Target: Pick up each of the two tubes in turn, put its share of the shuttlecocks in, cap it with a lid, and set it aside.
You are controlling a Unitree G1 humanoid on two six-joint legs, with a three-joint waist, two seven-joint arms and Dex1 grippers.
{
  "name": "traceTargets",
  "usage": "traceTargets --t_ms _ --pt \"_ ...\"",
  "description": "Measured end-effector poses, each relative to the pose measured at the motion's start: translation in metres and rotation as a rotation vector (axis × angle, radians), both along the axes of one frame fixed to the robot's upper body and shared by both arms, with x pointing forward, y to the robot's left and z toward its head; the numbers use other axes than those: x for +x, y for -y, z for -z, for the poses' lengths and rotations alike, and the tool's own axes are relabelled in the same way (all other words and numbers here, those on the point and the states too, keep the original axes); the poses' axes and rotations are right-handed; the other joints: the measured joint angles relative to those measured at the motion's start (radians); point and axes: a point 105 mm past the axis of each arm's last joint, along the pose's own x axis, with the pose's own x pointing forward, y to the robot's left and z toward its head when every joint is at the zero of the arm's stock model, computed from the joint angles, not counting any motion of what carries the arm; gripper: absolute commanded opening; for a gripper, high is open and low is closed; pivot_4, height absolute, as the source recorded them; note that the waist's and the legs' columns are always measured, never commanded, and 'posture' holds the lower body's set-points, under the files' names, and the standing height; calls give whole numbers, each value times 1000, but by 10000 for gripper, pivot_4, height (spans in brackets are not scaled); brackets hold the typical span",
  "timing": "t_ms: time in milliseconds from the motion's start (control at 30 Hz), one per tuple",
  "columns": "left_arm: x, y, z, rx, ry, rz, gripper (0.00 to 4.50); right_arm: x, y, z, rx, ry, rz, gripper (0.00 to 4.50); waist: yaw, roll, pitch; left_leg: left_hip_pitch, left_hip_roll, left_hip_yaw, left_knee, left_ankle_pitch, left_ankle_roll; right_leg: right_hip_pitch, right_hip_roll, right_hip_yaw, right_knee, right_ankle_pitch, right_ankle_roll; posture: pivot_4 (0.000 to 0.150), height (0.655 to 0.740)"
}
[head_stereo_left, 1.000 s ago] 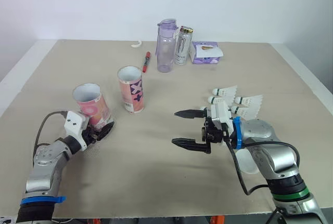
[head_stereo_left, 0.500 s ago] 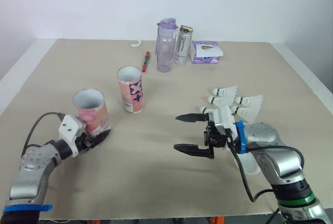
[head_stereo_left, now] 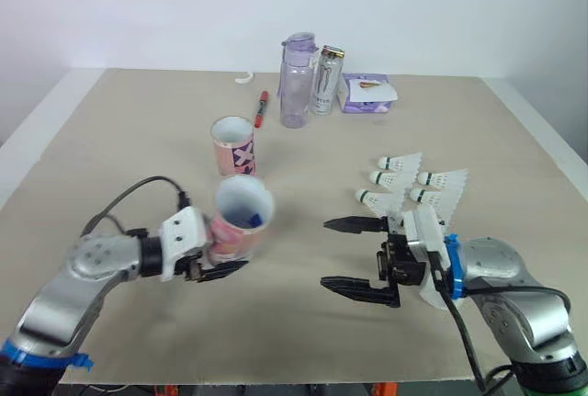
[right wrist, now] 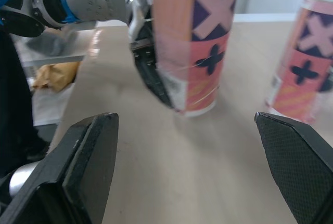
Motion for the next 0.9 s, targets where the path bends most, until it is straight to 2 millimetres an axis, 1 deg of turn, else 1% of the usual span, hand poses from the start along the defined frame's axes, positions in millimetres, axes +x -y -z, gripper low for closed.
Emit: traceTargets --t_ms 67,133,167,200,233,333,367,433,467,667,767,833,900 --pt "1 6 0 29 -12 31 30637 -1 4 1 2 -6 26 45000 -2 0 0 0 0 0 0 0 0 0 1 1 0 0 2 1500 7400" --pt "3 17 -1 84 -27 92 30637 -3 11 7 1 -29 75 45000 1 0 0 -1 -1 -4 0 0 0 1 3 1 1 0 6 1500 7400" --pt "4 23 -2 122 -27 125 30637 -5 14 9 2 -36 102 45000 2 0 0 -2 -1 -4 0 0 0 1 3 1 1 0 6 1500 7400" --pt "4 24 -2 128 -25 130 30637 -5 14 9 2 -37 105 45000 3 0 0 -2 -1 -4 0 0 0 1 3 1 1 -1 6 1500 7400" --pt "6 28 -1 180 -18 162 30637 -6 16 10 4 -39 127 45000 0 0 0 -1 -1 -5 0 0 0 1 4 1 1 -1 6 1500 7400" --pt "9 29 6 237 -20 174 30637 -7 18 10 4 -38 144 45000 -2 1 0 -1 0 -7 0 0 0 1 5 0 1 -1 5 1500 7400" --pt "14 31 11 287 -11 182 30637 -7 19 10 4 -35 158 45000 -1 0 0 -1 0 -8 0 0 0 2 5 -1 1 -1 5 1500 7400" --pt "19 30 14 318 -3 172 30637 -7 19 11 6 -34 163 45000 0 1 0 -1 0 -8 0 0 0 2 6 0 1 -1 4 1500 7400" --pt "25 34 15 347 33 180 30637 -7 20 13 8 -39 177 45000 4 1 0 -1 -1 -9 2 0 0 3 6 0 1 -2 2 1500 7400" --pt "35 47 16 353 91 172 30637 -6 22 14 12 -38 205 45000 16 3 -1 0 -2 -8 4 0 1 6 6 2 1 -2 2 1500 7400" --pt "36 52 17 355 108 169 30637 -4 24 14 27 -40 240 45000 22 3 -2 0 -4 -9 5 2 3 7 6 3 1 -2 2 1500 7400" --pt "37 54 17 360 118 172 30637 -3 31 13 55 -48 306 45000 25 3 -2 0 -5 -10 5 3 4 8 5 6 1 -2 3 1500 7400" --pt "37 55 17 365 129 175 30637 0 45 11 63 -51 388 45000 24 4 -2 -1 -8 -9 5 4 5 9 4 8 1 -1 4 1500 7400"
